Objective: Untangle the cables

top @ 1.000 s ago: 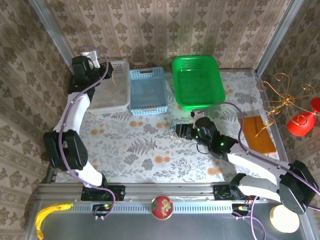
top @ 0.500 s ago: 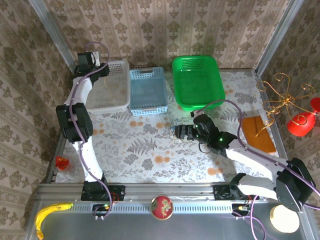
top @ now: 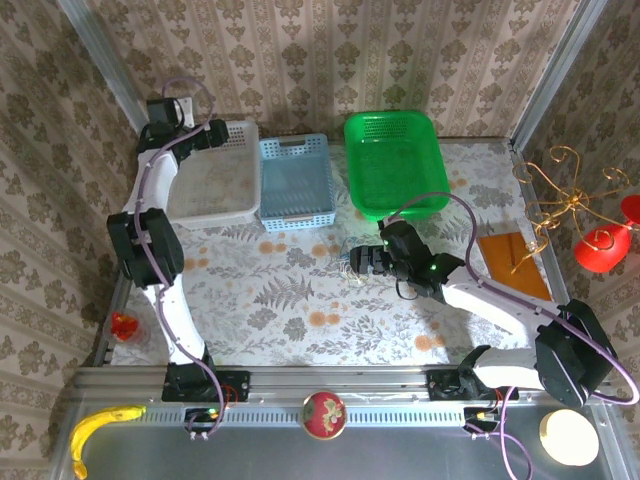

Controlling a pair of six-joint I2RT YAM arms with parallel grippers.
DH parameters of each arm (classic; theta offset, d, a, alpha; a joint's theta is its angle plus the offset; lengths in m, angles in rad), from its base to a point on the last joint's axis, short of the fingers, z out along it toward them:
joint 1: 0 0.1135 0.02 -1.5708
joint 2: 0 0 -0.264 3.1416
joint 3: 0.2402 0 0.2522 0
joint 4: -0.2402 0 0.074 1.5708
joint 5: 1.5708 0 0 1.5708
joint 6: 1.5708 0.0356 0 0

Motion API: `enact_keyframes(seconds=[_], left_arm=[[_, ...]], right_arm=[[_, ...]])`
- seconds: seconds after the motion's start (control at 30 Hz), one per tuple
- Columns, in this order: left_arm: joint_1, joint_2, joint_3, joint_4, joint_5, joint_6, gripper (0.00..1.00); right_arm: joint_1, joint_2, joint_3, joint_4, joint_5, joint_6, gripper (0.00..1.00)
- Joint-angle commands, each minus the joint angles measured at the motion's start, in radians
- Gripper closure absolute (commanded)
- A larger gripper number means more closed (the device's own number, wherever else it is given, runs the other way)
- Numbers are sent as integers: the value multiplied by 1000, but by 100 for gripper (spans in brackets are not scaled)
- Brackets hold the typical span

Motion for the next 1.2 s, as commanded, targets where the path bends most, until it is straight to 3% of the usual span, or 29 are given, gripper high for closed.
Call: enact_keyframes(seconds=[0.0, 0.17, 0.53, 0.83, 1.17], left_arm=[[-25, -134, -48, 26, 64, -39, 0], [-96, -275, -156, 31, 86, -53, 0], [-333, -624, -584, 88, 80, -162, 0], [-500, -884, -1040, 322, 14, -383, 0], [-549, -909, -1137, 358, -13, -425, 0]], right_arm=[[-4, -2, 44, -52, 34, -21, 0], [-9, -7, 44, -36, -62, -50, 1], [-22, 48, 2, -3, -206, -2, 37], [-21, 95, -36, 68, -248, 24, 53], [17, 126, -17, 86, -254, 40, 54]])
